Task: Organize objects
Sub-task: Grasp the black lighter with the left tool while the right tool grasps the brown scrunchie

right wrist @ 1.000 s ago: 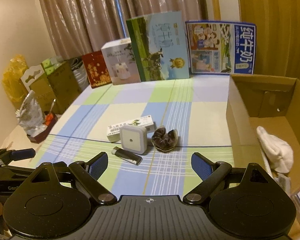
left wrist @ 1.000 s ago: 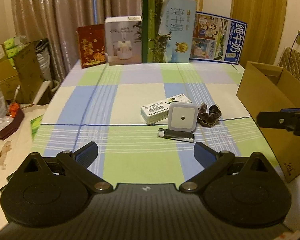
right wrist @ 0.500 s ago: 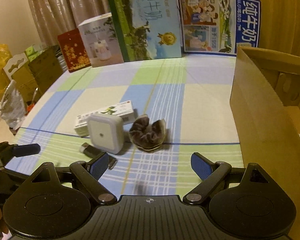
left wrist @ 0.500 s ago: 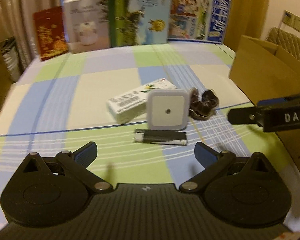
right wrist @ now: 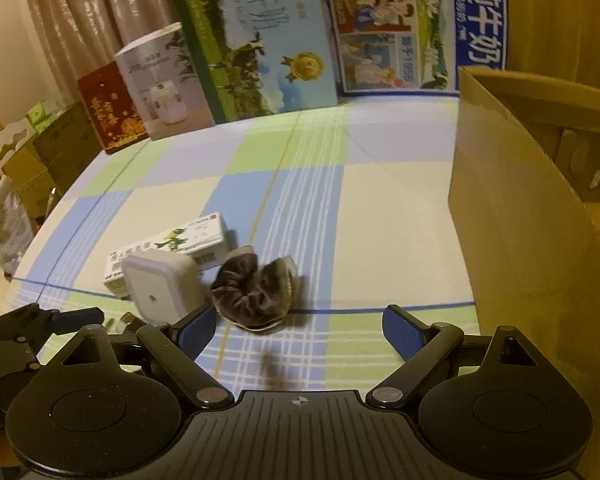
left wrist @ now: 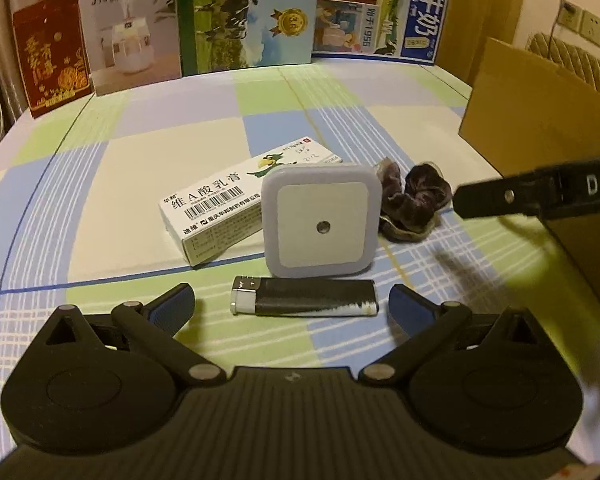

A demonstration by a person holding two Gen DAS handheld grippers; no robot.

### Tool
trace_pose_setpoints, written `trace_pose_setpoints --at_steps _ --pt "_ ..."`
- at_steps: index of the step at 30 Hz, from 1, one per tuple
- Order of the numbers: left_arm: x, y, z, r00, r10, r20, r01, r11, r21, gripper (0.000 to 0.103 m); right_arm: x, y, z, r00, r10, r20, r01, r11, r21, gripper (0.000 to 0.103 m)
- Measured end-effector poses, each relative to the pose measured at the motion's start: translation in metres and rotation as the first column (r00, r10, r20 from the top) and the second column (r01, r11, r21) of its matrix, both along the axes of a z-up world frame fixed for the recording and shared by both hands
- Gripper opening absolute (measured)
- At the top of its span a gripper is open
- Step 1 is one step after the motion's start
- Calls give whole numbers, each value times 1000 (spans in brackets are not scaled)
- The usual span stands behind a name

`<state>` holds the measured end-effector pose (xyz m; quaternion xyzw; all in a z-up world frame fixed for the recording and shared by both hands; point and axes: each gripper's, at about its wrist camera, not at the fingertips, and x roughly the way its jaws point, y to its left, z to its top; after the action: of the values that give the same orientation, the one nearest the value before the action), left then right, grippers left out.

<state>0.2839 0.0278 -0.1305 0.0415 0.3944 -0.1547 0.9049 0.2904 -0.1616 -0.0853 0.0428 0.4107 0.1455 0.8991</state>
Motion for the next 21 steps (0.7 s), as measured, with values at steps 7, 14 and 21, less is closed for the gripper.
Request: trace_pose_setpoints --at_steps 7,14,21 --pt "4 -5 -5 1000 -16 -12 16 1000 13 96 -1 4 -1 1000 18 3 -18 1000 -12 88" --pt "2 -7 -4 1000 -19 10 18 999 38 79 -1 6 -2 1000 30 4 -30 999 -20 88" --pt "4 9 7 999 53 12 -53 998 22 79 1 19 -7 997 70 15 -70 997 -28 88"
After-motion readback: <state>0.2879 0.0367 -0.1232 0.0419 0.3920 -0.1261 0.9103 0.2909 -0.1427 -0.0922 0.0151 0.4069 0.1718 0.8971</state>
